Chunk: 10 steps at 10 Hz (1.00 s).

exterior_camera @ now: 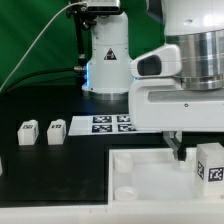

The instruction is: Assemble one leg

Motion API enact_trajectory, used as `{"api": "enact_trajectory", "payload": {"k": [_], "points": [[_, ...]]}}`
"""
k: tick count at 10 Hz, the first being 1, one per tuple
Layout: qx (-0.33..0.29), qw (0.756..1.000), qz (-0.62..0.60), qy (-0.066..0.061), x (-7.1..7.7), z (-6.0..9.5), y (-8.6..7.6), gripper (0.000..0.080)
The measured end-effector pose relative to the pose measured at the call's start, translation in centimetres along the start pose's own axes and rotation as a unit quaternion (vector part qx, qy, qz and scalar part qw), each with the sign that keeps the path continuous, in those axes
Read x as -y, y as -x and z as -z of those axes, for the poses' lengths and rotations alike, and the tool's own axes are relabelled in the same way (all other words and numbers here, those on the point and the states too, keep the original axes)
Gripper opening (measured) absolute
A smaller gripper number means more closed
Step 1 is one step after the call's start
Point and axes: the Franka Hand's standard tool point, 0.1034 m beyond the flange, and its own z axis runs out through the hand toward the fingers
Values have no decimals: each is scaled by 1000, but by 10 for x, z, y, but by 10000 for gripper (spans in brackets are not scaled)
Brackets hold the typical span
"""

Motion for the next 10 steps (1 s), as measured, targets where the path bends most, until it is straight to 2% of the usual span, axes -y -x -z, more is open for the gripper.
{"api": "enact_trajectory", "payload": {"k": [1, 2, 4, 5, 6, 9, 10], "points": [[11, 993, 114, 12, -1, 1, 0, 649], [13, 986, 168, 16, 0, 2, -2, 649], [13, 988, 150, 16, -1, 2, -2, 636], [13, 992, 127, 15, 0, 2, -2, 456], [13, 999, 50, 13, 1, 1, -1, 289], [11, 994, -107, 14, 0, 1, -2, 294], [13, 976, -214, 21, 2, 1, 0, 294]]}}
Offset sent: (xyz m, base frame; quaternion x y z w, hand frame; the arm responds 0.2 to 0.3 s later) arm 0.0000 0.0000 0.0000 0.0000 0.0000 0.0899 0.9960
